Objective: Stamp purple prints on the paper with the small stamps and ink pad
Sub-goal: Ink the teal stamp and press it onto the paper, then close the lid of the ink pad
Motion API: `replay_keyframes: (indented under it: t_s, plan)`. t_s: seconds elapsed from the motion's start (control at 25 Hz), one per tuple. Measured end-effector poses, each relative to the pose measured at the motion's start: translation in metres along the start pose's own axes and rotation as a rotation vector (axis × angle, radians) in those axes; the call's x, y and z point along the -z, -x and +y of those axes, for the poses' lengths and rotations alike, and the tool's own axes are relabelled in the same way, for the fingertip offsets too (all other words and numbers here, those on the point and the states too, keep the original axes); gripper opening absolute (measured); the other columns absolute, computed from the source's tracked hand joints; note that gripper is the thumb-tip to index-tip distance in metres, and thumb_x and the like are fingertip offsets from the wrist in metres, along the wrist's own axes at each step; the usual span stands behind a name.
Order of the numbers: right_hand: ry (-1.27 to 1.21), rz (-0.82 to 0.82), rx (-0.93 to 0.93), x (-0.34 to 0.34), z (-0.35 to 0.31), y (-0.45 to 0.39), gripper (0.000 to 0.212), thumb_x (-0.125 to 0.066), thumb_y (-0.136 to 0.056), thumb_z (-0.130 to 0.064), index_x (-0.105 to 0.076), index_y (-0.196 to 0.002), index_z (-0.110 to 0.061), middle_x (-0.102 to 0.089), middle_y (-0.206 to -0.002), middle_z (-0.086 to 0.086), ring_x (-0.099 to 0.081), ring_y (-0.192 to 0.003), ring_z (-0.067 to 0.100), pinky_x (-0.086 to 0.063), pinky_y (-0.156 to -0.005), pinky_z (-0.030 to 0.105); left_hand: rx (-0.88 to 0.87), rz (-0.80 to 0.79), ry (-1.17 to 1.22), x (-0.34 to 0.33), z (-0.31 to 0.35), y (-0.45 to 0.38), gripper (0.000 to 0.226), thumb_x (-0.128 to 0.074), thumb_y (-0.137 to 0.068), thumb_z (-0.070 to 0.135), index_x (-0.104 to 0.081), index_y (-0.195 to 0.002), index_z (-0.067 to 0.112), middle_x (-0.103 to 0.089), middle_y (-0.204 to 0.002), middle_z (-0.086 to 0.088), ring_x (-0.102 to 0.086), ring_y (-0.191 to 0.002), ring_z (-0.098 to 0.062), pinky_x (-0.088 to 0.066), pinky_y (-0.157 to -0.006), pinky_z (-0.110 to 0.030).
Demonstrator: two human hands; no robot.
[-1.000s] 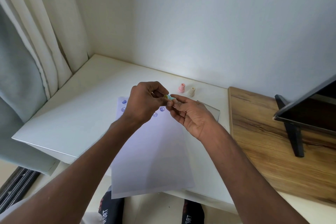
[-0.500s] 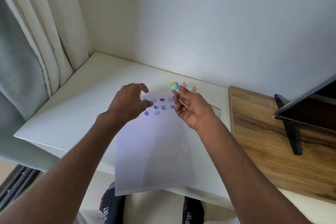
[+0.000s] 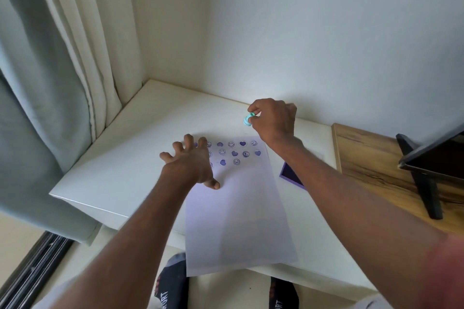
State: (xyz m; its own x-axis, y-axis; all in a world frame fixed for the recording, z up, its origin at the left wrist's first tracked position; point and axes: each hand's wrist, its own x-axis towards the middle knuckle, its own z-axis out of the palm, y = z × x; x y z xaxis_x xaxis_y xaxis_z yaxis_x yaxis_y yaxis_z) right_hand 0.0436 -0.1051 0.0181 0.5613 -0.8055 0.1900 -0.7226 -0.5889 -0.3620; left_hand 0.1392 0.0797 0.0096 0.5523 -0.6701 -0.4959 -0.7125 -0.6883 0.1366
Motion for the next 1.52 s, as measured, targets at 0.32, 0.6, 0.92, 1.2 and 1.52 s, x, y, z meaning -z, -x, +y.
replay_keyframes:
  t_s: [0.32, 0.6, 0.92, 1.2, 1.52]
  plan:
    - [0.416, -0.120, 0.121, -0.018, -0.007, -0.019, 0.034, -0.066, -0.081, -0.009, -0.071, -0.108, -0.029, -0.074, -0.093, -0.001, -0.070, -0.093, 0.025, -0.010, -0.121, 0.052, 0.007, -0.010, -0.013, -0.001, 0.000, -0.003, 0.116, -0.090, -0.061, 0.058, -0.026, -0.151, 0.027, -0.023, -0.149, -0.005, -0.030, -0.138, -0.034, -0.033, -0.108, -0.057]
    - [0.087, 0.078, 0.117, 0.007, -0.001, 0.016, 0.056, -0.067, -0.084, -0.014, -0.050, -0.136, -0.023, -0.071, -0.114, -0.001, -0.064, -0.114, 0.023, -0.015, -0.117, 0.053, -0.011, 0.067, 0.018, 0.005, 0.000, 0.000, 0.109, -0.081, -0.072, 0.062, -0.021, -0.155, 0.023, -0.019, -0.156, -0.010, -0.028, -0.142, -0.039, -0.029, -0.112, -0.058]
    - [-0.100, 0.191, -0.210, 0.059, 0.084, 0.128, 0.039, -0.067, -0.093, -0.013, -0.063, -0.131, -0.019, -0.069, -0.130, 0.002, -0.065, -0.118, 0.026, -0.049, -0.103, 0.046, -0.399, 0.320, 0.090, -0.011, 0.059, 0.019, 0.078, -0.067, -0.091, 0.054, -0.036, -0.154, 0.020, -0.034, -0.159, -0.008, -0.031, -0.146, -0.032, -0.035, -0.114, -0.051]
    - [-0.065, 0.020, -0.327, 0.060, 0.136, 0.099, 0.036, -0.057, -0.101, -0.012, -0.064, -0.136, -0.015, -0.066, -0.135, 0.010, -0.062, -0.119, 0.032, -0.050, -0.090, 0.036, -0.468, 0.284, 0.129, -0.024, 0.115, 0.031, 0.065, -0.075, -0.089, 0.042, -0.052, -0.141, 0.011, -0.053, -0.137, -0.012, -0.045, -0.131, -0.032, -0.048, -0.100, -0.047]
    - [0.043, -0.122, -0.273, 0.041, 0.152, 0.086, 0.048, -0.070, -0.092, -0.015, -0.062, -0.138, -0.027, -0.060, -0.142, -0.001, -0.055, -0.127, 0.029, -0.052, -0.095, 0.039, -0.452, 0.301, -0.009, -0.046, 0.153, 0.017, 0.055, -0.074, -0.088, 0.045, -0.059, -0.129, 0.012, -0.056, -0.126, -0.009, -0.050, -0.121, -0.031, -0.050, -0.092, -0.044]
